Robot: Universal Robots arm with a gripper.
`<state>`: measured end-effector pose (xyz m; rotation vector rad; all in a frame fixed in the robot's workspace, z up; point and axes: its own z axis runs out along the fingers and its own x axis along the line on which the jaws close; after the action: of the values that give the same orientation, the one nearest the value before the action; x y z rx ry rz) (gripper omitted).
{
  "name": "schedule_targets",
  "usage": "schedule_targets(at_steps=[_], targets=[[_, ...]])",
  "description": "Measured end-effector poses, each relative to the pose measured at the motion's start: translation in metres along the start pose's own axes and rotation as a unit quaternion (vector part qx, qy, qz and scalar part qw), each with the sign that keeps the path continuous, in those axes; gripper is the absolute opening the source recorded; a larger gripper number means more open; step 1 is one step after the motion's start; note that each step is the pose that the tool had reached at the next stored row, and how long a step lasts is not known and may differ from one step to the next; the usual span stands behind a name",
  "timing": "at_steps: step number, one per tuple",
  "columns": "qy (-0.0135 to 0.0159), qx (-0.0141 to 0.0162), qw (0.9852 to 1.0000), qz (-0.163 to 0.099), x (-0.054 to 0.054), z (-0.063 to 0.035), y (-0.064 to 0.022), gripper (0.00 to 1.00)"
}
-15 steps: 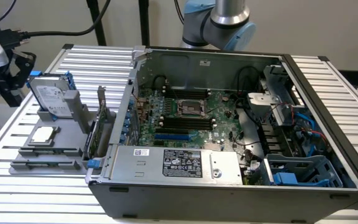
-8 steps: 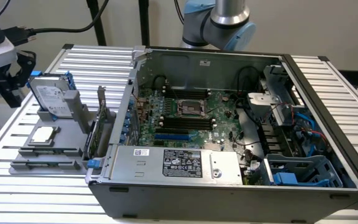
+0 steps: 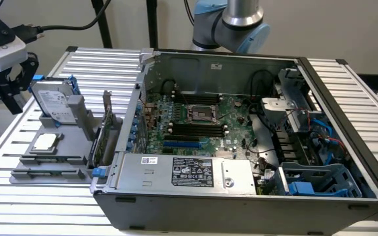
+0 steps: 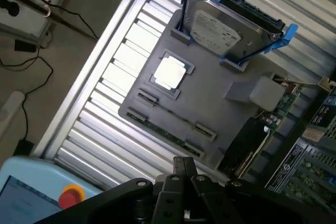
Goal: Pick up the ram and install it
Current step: 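Pick up the ram and move it above insertion slot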
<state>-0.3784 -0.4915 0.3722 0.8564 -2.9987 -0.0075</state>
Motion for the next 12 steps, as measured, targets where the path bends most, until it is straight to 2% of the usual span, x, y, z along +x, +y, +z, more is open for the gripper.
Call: schedule_targets(at_steps=[3, 6, 9, 12], targets=[[0.0003, 0.0006, 0.9996, -0.028, 0.0000, 0.0001, 0.0000, 0.11], [0.0006, 0.0012, 0.9985, -0.055, 0.0000, 0.0002, 0.0000, 0.11], [0.0009, 0.0017, 0.9966, -0.082, 0.0000, 0.0003, 0.0000, 0.11], [0.0012, 0.0023, 0.9940, -0.109, 0.0000, 0.0004, 0.0000, 0.11]])
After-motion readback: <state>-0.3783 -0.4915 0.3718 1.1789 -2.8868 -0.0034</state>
